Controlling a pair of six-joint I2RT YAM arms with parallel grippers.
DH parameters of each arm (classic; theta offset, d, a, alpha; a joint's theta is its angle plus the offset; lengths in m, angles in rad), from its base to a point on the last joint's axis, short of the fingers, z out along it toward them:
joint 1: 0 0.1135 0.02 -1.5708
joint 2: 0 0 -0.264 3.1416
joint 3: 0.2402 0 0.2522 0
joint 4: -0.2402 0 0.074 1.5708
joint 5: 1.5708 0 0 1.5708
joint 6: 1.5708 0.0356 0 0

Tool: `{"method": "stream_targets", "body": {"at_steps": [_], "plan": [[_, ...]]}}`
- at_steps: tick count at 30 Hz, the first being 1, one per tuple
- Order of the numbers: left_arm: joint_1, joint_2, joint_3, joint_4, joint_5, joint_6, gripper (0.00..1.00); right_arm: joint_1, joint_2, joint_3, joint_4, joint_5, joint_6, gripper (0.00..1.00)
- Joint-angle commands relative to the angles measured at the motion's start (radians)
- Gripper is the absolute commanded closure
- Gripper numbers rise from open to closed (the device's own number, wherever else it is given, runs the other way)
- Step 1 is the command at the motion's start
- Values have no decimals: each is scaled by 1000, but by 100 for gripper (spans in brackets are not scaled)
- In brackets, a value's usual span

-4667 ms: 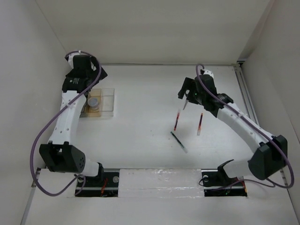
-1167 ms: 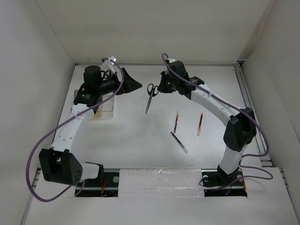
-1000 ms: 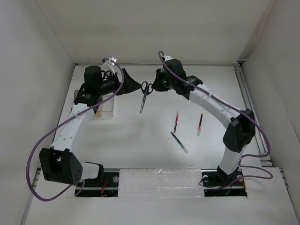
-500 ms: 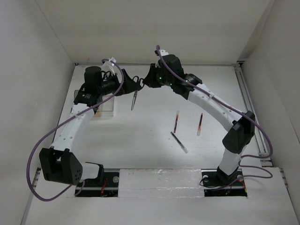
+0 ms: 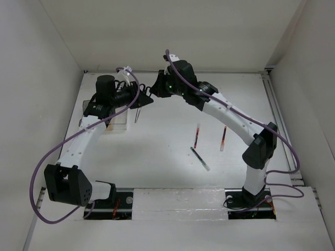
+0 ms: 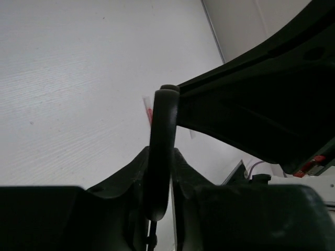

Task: Sort the stationery into containers
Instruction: Place the scissors in the storage box.

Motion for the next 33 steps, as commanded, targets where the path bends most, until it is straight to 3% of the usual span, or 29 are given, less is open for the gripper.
{"method": "stream_targets", "body": {"at_steps": [1,3,12,21,22,23,27,30,33], "plan": [[10,2,29,-12,-27,24,89,7,-6,47,9,15,6,100],[10,13,40,-23,-37,24,100,7,-6,47,9,15,6,100],[10,32,71,-84,-211,46,100,-4,-55,-68,51,-5,-12,99],[10,32,81,-94,-160,56,100,-24,-64,-79,49,-28,-30,100],[10,32,81,-94,-160,65,95,-24,-64,-79,49,-28,-30,100],[10,32,81,-94,-151,66,83,-24,-64,-79,40,-28,-41,100],[10,32,81,-85,-142,66,72,-15,-64,-79,40,-5,-50,100],[10,32,81,-85,-142,66,71,-15,-64,-79,31,4,-50,100],[10,22,81,-85,-142,66,78,-5,-64,-79,31,4,-50,100]]}}
